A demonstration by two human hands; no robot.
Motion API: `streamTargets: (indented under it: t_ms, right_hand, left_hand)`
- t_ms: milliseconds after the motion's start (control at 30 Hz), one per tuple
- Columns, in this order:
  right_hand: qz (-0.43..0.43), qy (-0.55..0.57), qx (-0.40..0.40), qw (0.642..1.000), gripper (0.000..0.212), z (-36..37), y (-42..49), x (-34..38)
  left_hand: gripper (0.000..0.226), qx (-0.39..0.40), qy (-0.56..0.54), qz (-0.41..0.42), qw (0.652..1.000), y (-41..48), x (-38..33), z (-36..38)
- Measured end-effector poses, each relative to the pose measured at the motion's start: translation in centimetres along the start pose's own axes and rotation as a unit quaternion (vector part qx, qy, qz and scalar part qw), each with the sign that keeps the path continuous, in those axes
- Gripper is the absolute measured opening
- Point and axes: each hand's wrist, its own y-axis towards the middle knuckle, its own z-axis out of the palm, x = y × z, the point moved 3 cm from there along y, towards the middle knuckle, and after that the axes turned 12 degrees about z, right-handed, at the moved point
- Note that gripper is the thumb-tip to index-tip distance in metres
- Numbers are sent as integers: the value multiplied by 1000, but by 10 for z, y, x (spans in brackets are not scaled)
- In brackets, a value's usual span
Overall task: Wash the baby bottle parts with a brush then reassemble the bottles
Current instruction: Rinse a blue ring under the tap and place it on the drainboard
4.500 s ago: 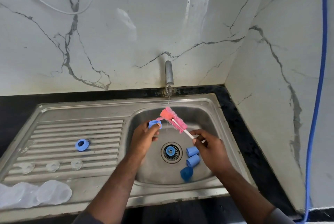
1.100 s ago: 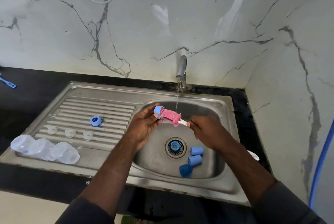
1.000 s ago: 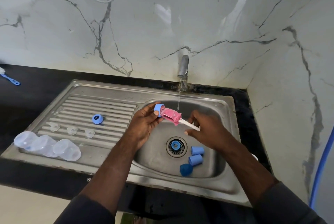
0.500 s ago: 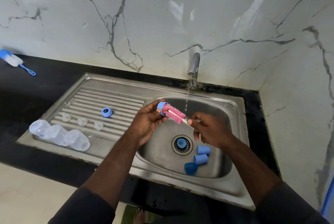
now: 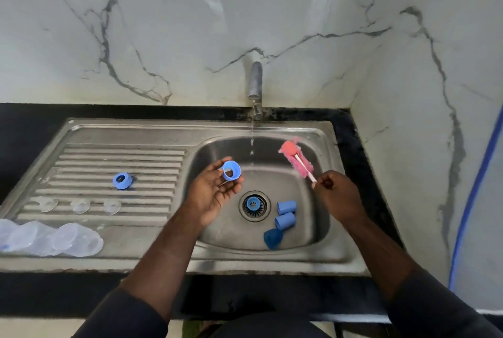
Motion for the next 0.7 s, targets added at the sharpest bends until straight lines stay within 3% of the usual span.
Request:
streamTargets:
  t_ms: [100,200,367,600,700]
  right_hand:
    - [54,-23,-91,994,4,-17,1,-30]
    - [83,-28,-162,983,13,-31,5,-55]
    - [124,-86,-194,969,23,-39,11,-81]
    - [88,-119,-254,956,47,-38,6,-81]
    - [-10,-125,-312,942,44,-27,-4,-46]
  left_hand:
    - [36,26,-4,-62,998,1,30,16]
    - [34,70,26,-115,991,-2,55,38]
    - [34,148,108,-151,971,-5,79,59]
    - [27,114,97,-164,975,16,77,48]
    - [28,97,107,-145,979,31,69,36]
